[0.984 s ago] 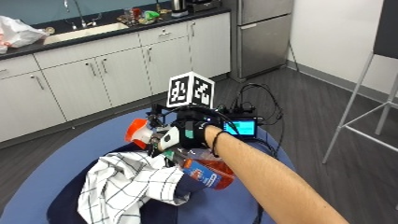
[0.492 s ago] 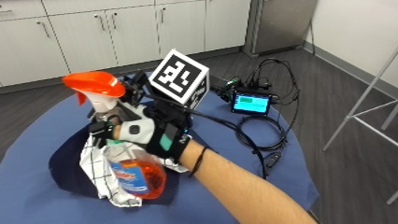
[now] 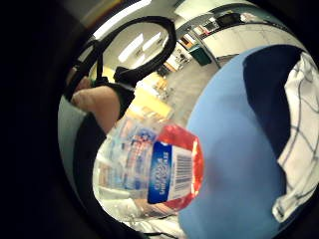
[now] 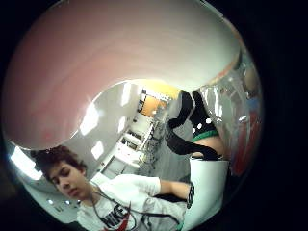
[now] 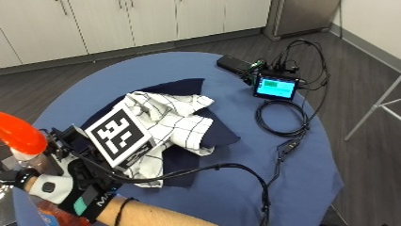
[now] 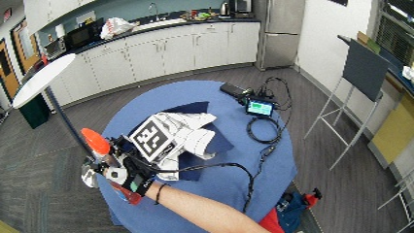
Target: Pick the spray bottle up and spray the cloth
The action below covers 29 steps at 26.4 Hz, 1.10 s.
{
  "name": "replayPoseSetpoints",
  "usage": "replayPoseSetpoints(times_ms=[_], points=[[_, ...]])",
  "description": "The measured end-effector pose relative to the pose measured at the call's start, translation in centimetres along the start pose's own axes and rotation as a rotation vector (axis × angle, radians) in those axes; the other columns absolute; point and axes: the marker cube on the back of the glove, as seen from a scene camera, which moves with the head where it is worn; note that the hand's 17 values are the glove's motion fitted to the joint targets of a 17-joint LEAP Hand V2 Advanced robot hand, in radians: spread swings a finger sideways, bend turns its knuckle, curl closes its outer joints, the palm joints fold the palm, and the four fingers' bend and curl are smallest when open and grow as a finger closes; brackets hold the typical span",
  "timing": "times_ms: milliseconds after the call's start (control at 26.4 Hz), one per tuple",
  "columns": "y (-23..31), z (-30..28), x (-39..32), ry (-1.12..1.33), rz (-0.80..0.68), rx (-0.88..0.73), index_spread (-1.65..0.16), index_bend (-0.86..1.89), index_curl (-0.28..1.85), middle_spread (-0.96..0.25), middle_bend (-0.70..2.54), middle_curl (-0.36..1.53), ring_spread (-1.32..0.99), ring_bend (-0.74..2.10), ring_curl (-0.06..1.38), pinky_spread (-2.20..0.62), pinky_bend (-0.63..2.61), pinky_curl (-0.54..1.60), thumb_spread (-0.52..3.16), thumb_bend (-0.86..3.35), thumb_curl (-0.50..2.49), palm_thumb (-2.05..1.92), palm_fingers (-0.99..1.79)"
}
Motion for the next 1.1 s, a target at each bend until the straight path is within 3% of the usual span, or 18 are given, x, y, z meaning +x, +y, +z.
replayPoseSetpoints(times_ms=[454, 871, 1098], points=[[0.5, -0.3, 3.2, 0.087, 0.012, 0.093, -0.25, 0.05, 0.15, -0.07, 0.56, 0.46, -0.08, 0.57, 0.41, 0.13, 0.33, 0.32, 1.06, -0.02, 0.53, 0.84, 1.05], [3.2, -0.2, 4.5, 0.135, 0.055, 0.003, -0.24, 0.10, 0.17, -0.08, 0.44, 0.43, -0.08, 0.50, 0.41, 0.11, 0.35, 0.34, 1.07, -0.02, 0.51, 0.82, 0.88], [7.4, -3.5, 3.4, 0.243, -0.053, -0.089, -0.23, 0.09, 0.17, -0.06, 0.37, 0.41, -0.06, 0.44, 0.39, 0.11, 0.42, 0.35, 1.09, -0.02, 0.50, 0.80, 0.78]])
